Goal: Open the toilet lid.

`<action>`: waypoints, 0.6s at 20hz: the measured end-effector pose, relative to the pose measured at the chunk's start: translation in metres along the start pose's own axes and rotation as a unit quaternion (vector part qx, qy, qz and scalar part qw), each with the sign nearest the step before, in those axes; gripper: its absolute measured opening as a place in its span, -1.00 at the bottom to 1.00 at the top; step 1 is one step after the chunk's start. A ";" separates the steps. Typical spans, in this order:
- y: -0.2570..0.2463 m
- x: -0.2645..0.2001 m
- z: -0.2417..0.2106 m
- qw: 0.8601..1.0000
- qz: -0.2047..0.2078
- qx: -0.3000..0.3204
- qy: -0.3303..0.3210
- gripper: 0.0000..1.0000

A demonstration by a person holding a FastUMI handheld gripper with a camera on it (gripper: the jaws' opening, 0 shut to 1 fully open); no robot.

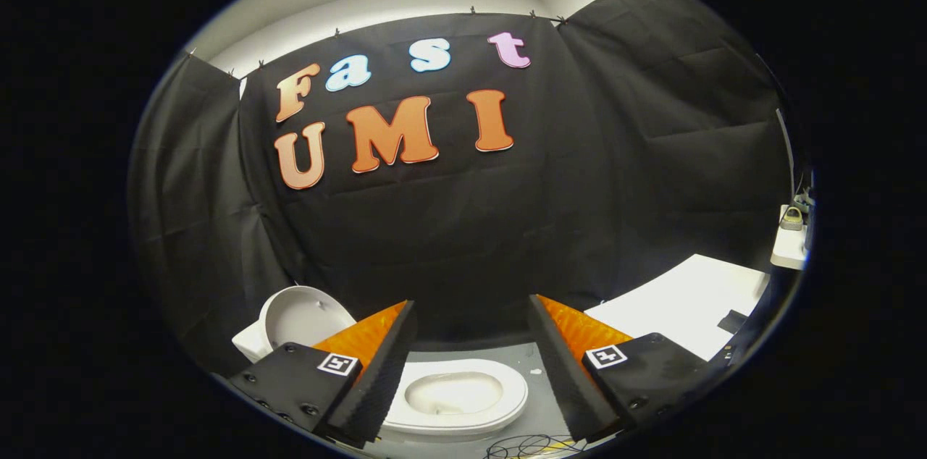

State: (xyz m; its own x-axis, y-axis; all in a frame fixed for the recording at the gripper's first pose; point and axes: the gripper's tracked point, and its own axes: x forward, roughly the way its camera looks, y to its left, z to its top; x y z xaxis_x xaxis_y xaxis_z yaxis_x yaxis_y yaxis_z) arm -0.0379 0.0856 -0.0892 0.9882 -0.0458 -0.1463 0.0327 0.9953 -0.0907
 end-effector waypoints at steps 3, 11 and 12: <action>-0.014 0.012 0.005 1.000 -0.012 -0.002 0.003 0.97; -0.016 0.063 0.023 0.997 -0.024 -0.070 -0.011 0.97; -0.008 0.065 0.026 0.998 -0.009 -0.053 -0.020 0.97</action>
State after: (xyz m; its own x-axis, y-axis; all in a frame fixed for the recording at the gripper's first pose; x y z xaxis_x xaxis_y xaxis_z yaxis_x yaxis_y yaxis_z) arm 0.0298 0.0773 -0.0726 0.9927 -0.0585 -0.1051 0.0367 0.9795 -0.1979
